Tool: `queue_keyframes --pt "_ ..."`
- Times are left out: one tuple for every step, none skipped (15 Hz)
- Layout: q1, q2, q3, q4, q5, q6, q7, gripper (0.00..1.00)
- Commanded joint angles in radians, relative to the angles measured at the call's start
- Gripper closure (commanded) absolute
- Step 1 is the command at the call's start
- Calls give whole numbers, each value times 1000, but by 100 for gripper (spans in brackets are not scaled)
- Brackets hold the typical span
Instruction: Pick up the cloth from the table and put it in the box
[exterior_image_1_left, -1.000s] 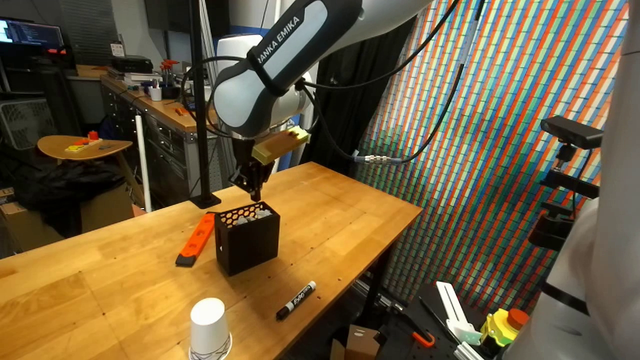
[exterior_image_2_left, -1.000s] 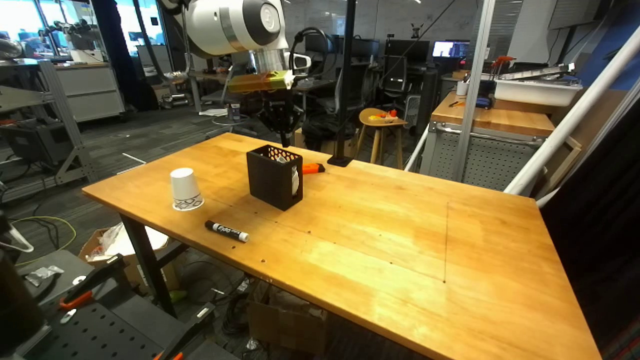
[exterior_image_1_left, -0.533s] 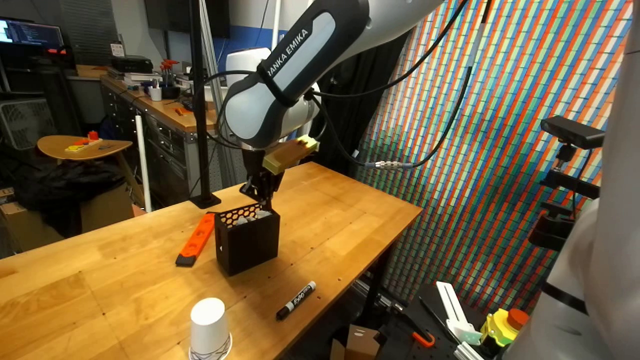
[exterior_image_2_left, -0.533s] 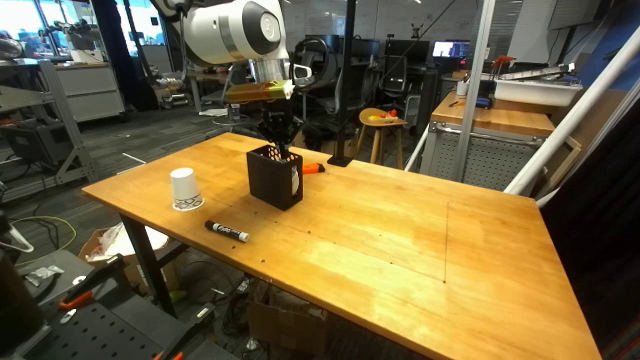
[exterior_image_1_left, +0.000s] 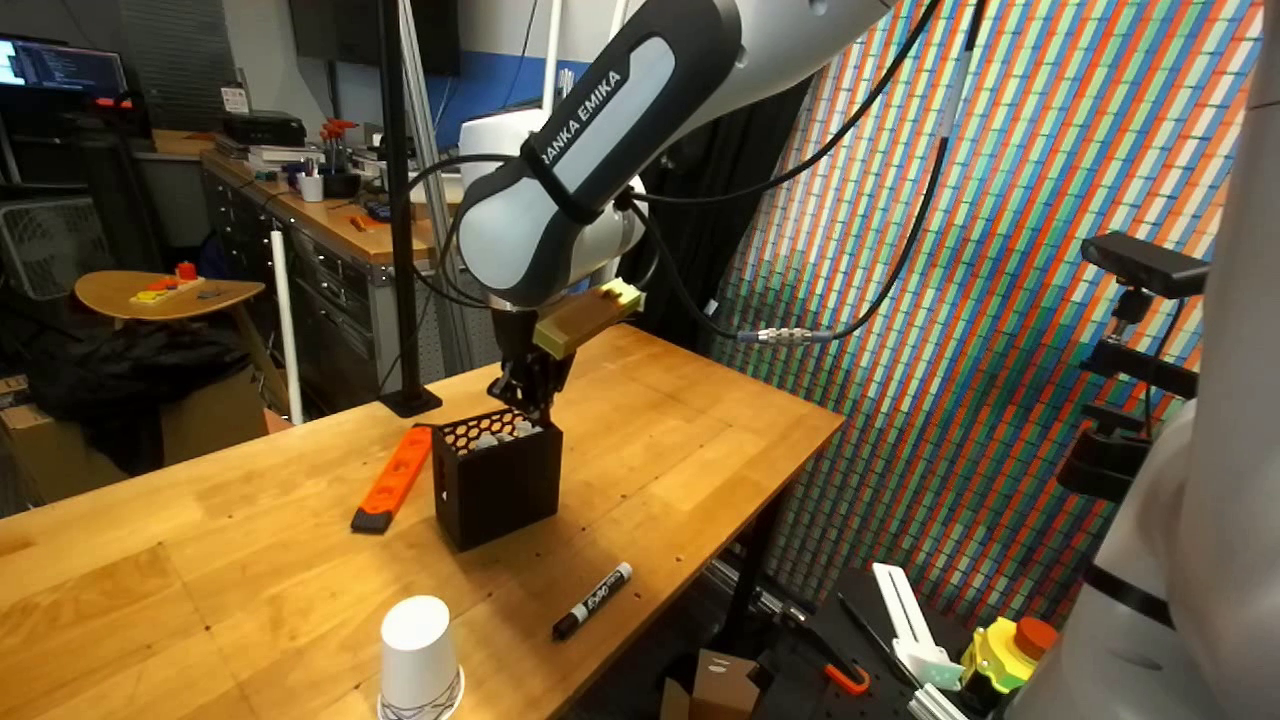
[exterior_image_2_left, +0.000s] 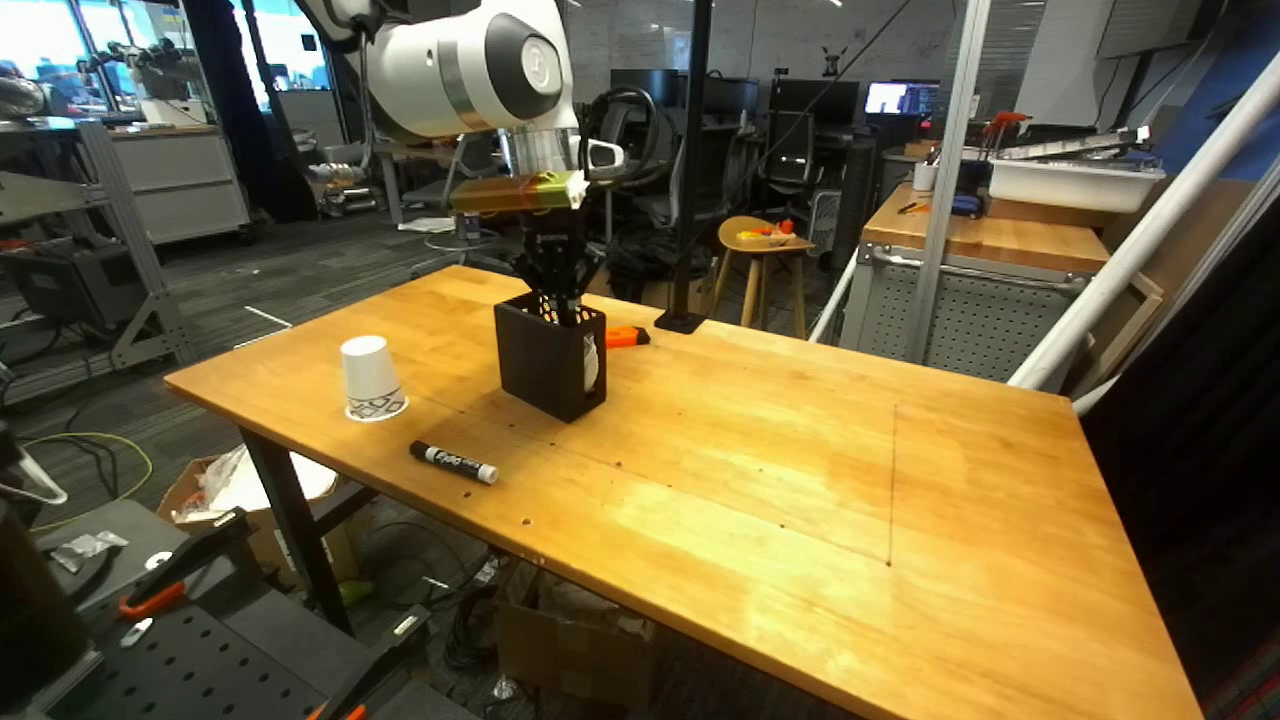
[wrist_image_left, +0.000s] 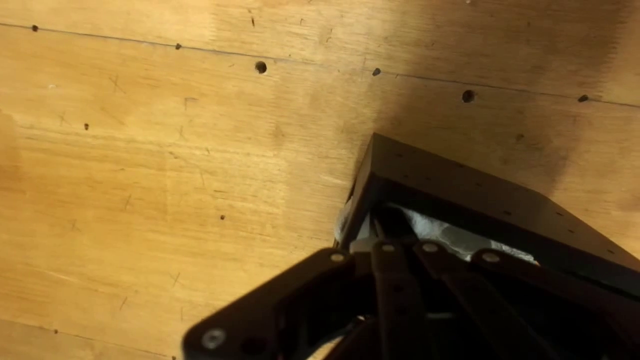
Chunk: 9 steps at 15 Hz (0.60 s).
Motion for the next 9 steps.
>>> queue_keyframes --pt "4 -8 11 -4 9 10 -19 100" --pt "5 -5 13 -2 10 10 -20 100" --pt "6 -3 16 0 10 10 -21 100" --pt "6 2 18 3 12 10 -24 100" --pt "6 5 19 4 12 11 -25 100" --pt "5 9 19 6 12 15 -28 100" --pt "4 13 19 8 11 18 -31 100" --pt "2 18 17 12 9 21 -34 100" --pt "1 24 16 16 9 23 -39 100"
